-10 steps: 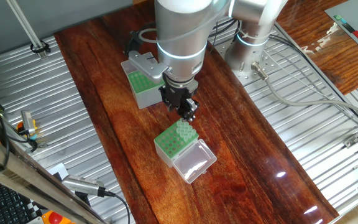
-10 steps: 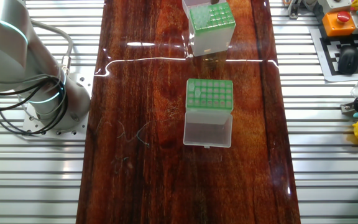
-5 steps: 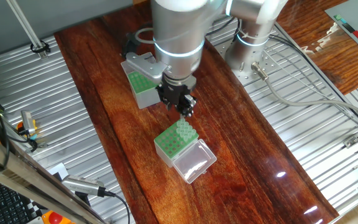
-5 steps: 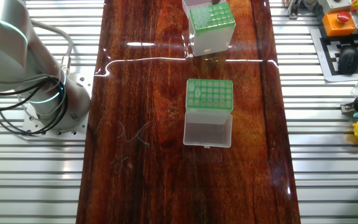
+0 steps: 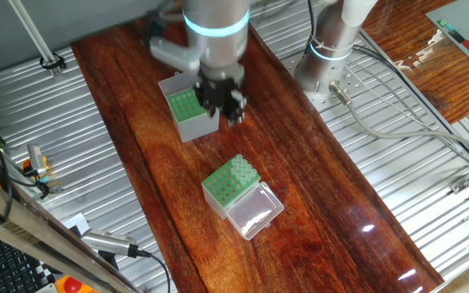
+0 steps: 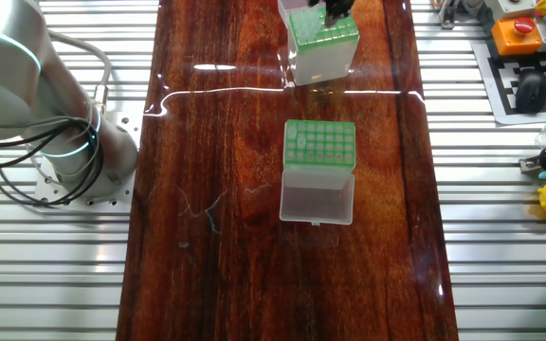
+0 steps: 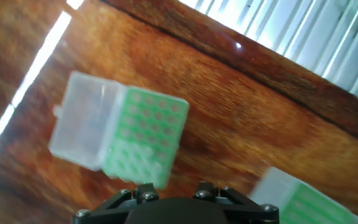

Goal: Transfer all large pipette tips from one holder to another

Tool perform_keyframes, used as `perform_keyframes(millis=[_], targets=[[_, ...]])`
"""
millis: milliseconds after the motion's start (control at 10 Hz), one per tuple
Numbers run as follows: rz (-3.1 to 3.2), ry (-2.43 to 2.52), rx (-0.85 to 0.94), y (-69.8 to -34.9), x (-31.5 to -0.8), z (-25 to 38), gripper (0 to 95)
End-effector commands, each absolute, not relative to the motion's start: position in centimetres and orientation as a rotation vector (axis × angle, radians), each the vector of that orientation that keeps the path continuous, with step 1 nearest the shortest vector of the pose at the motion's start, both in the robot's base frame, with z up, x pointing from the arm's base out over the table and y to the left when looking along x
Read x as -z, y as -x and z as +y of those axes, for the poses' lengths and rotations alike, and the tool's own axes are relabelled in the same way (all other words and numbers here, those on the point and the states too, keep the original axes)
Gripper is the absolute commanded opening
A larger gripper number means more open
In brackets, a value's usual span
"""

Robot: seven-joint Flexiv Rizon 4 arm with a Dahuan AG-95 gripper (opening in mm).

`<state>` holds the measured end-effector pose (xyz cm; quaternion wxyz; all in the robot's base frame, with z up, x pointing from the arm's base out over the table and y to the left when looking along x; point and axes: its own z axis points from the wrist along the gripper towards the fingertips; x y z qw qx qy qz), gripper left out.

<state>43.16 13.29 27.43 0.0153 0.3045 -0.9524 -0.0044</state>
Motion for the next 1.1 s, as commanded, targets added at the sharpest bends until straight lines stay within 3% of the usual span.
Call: perform_keyframes(millis=[100, 700, 1100], targets=[[-2.937, -0.97, 0.04, -43.5, -27.53, 13.1, 38.0], [-3.035, -0.639, 0.047, -43.5, -27.53, 13.1, 38.0], [-3.039, -0.684, 0.036, -43.5, -27.17, 12.2, 38.0]])
